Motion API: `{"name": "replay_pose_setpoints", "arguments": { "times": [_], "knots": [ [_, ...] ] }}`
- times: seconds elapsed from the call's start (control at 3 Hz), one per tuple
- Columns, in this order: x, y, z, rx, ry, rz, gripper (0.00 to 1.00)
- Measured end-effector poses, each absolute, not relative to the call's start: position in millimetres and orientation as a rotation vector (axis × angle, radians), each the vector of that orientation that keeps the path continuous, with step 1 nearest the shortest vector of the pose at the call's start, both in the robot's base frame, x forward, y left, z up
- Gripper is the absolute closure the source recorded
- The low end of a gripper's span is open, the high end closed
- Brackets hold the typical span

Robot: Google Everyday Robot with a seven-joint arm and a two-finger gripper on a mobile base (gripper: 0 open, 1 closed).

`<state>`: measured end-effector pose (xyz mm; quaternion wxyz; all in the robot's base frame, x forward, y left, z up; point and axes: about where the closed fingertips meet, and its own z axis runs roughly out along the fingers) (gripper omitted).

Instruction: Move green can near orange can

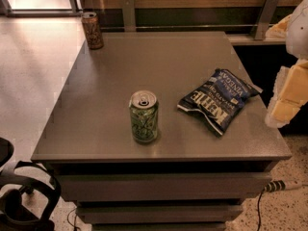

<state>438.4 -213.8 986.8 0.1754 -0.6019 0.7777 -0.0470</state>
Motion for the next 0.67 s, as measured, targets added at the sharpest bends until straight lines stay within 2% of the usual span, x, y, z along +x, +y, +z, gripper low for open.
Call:
{"name": "replay_pose_setpoints", "arguments": {
  "times": [0.67],
  "knots": [
    [439.4,-210.6,985.5,-1.684,2.159,-0.057,0.0]
  ]
}}
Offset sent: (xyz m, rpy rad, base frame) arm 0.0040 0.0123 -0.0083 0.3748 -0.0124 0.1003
